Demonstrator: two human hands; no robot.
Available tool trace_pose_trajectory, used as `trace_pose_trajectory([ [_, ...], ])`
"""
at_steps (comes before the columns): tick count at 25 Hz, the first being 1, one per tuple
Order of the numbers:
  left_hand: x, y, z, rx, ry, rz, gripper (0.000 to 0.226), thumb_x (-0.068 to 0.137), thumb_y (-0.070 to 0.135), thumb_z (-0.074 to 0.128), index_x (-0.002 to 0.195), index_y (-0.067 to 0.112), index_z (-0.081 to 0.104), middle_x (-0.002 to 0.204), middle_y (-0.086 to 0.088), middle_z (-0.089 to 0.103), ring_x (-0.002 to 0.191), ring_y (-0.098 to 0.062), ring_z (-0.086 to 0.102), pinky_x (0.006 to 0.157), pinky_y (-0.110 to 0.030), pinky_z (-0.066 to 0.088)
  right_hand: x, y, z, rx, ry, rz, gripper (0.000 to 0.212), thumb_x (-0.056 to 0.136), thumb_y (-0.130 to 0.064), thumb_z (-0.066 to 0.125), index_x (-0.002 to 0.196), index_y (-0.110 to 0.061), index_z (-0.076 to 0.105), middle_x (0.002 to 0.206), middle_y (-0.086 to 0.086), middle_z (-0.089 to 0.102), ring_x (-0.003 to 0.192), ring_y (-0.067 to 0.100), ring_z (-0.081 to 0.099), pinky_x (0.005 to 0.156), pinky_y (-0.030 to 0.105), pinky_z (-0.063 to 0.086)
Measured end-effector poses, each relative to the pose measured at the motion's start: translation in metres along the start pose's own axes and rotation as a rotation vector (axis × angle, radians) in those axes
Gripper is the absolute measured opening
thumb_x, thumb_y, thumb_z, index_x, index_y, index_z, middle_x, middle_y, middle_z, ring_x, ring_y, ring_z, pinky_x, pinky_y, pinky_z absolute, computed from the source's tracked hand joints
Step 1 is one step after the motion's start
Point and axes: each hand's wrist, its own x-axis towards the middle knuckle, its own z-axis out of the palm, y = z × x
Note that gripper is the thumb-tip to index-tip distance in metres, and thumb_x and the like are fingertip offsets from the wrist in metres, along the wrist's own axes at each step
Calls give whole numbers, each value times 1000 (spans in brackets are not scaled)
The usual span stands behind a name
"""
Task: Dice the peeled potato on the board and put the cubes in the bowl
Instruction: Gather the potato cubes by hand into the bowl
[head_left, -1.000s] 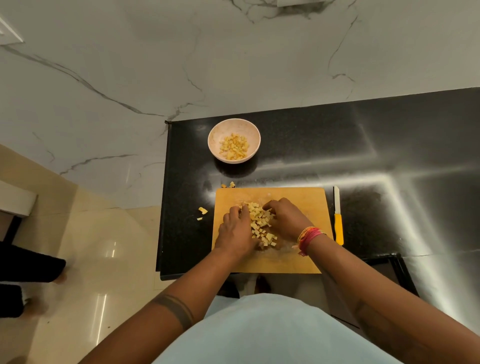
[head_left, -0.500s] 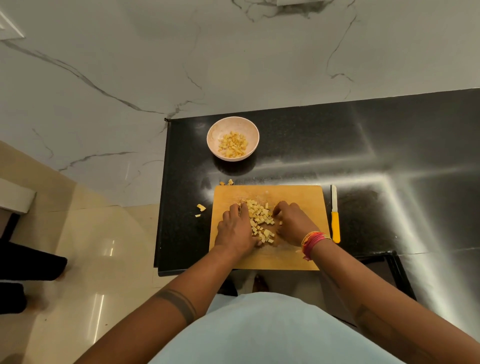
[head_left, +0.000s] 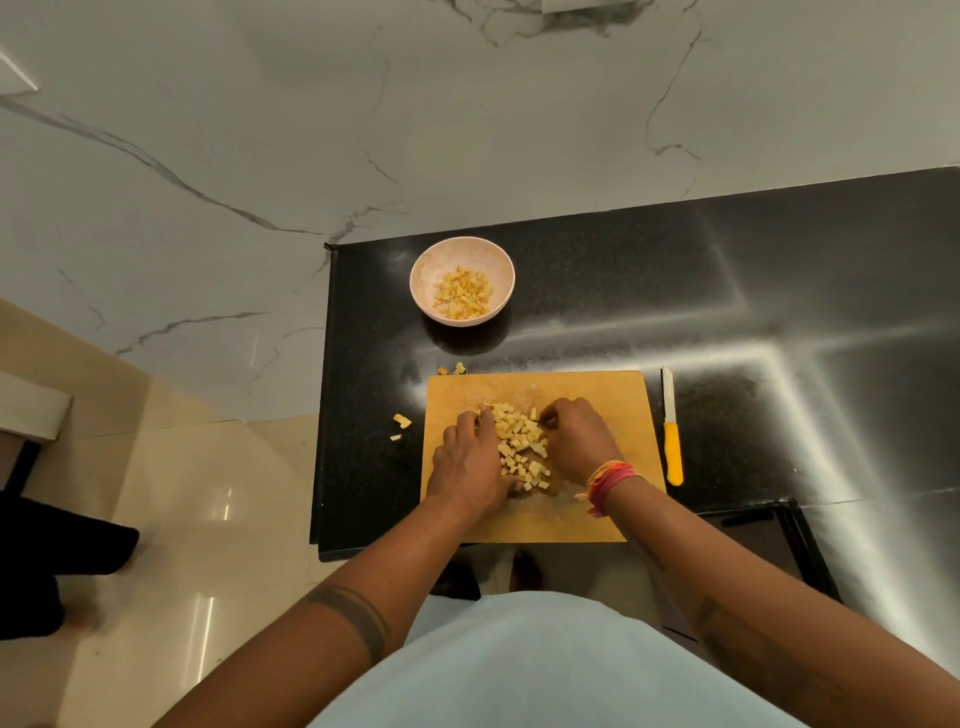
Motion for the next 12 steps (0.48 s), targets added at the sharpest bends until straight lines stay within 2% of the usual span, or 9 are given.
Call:
trace_pose_trajectory([
  [3,1,-5,-4,-60,-17,7,105,83,52,77,160,20,13,159,-6,23,141,-30,30,114,-45,36,2,-9,-4,89,15,-13,33,96,-3,56,127,-13,66,122,7,63,106,23,62,85,28,51],
  [7,-8,-19,-8,-133,68,-78,87,90,57,66,157,23,23,153,-6,28,138,-28,34,111,-43,37,-2,27,-19,-64,122,136,26,98,-11,56,124,-13,62,123,11,56,104,28,59,92,39,54],
  [10,-12,-21,-9,-227,93,-115,63,97,35,59,153,20,32,148,-8,34,133,-25,37,108,-37,39,-1,11,-6,-21,76,93,25,98,-8,56,121,-12,63,121,11,57,98,23,56,90,34,53],
  [12,-13,-16,-13,-331,63,-123,65,94,17,59,154,18,34,148,-7,35,135,-24,37,110,-35,38,0,-10,5,53,-23,29,33,96,-2,55,125,-13,65,123,9,63,100,22,60,86,30,53],
])
